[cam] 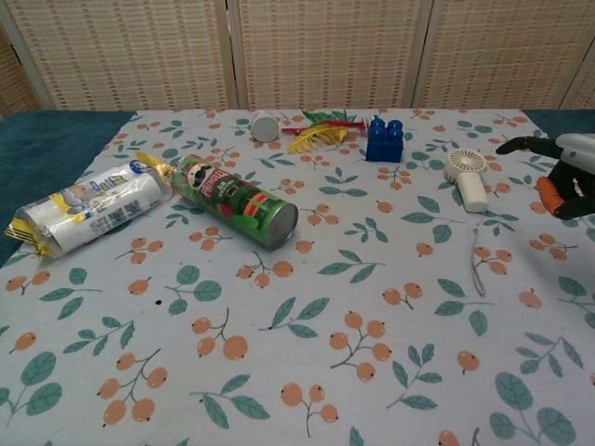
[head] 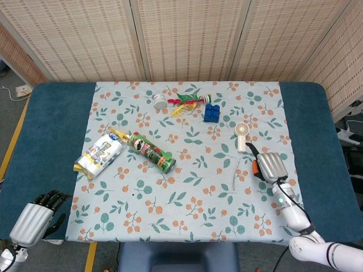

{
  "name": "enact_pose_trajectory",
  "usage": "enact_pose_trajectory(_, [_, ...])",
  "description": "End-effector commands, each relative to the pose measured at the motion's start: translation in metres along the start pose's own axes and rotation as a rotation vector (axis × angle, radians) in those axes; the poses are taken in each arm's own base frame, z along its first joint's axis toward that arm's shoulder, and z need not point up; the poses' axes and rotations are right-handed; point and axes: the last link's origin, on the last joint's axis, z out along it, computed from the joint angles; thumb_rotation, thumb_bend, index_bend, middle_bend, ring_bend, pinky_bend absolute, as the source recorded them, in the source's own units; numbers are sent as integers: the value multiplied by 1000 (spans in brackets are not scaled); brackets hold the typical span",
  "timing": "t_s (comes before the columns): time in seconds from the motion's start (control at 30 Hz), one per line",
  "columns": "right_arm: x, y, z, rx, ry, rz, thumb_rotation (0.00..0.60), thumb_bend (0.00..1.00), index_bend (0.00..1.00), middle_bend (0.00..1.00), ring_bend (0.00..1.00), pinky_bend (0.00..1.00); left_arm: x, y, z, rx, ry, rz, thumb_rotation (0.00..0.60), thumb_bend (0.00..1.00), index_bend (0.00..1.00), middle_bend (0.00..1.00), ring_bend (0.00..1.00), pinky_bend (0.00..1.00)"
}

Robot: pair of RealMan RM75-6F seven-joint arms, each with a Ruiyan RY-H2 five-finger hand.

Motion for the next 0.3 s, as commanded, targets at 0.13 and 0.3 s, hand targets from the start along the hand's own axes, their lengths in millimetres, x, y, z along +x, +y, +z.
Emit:
enact_pose_trajectory(0.13, [-18,33,-93,77,55,-137,600,493,133,573,413,607,0,1,1,-8,9,3,600,422,244,303,228,407])
enact_pose_trajectory(0.3, [-23,34,-114,121,59,-191,600,362,149,354,225,400,-3,3,3,-25,2,14,600,423,244,303,228,407])
